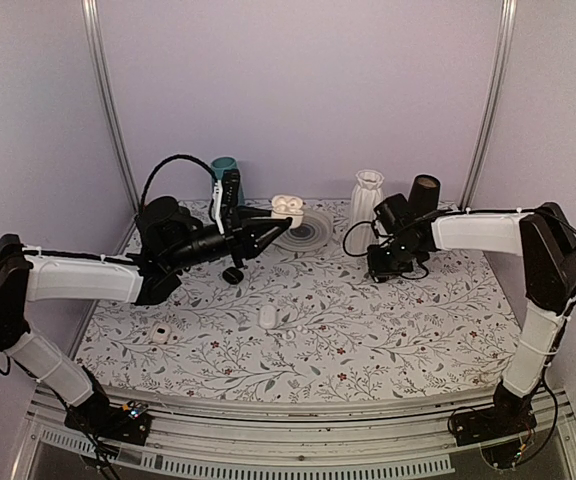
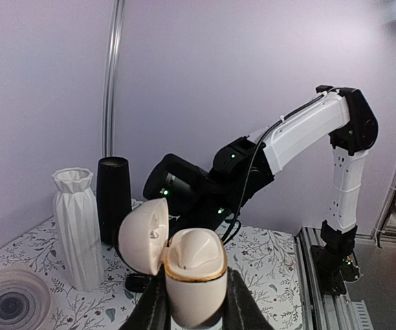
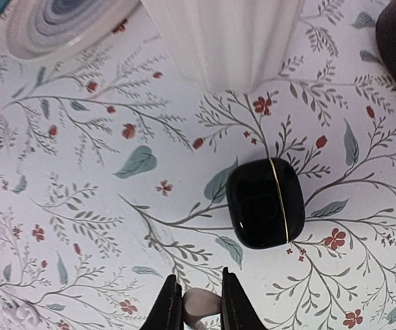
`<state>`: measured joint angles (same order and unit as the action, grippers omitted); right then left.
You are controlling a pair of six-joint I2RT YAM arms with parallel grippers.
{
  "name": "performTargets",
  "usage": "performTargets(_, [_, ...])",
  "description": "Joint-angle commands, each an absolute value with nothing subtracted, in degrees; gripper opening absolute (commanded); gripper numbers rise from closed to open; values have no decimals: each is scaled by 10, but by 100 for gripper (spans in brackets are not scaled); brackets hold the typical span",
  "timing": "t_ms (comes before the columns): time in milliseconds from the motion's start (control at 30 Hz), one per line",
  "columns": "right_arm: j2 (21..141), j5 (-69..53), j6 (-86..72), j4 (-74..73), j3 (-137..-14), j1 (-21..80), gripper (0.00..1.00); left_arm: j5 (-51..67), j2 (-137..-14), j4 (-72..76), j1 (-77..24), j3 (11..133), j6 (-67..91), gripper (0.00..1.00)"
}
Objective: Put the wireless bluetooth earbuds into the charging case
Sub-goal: Pick up the right earbud from the center of the board, then insert the right earbud into the right side groove of the charging case.
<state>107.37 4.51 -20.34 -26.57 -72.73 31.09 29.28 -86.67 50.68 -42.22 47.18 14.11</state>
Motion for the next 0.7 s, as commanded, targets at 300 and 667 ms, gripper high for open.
performTargets(300, [867,-59,-200,-101,-673,330,5,377,-882,567,-386,464,177,0])
performTargets(667, [807,-137,-216,-25,-668,351,5,395,-909,577,-382,476,204,0])
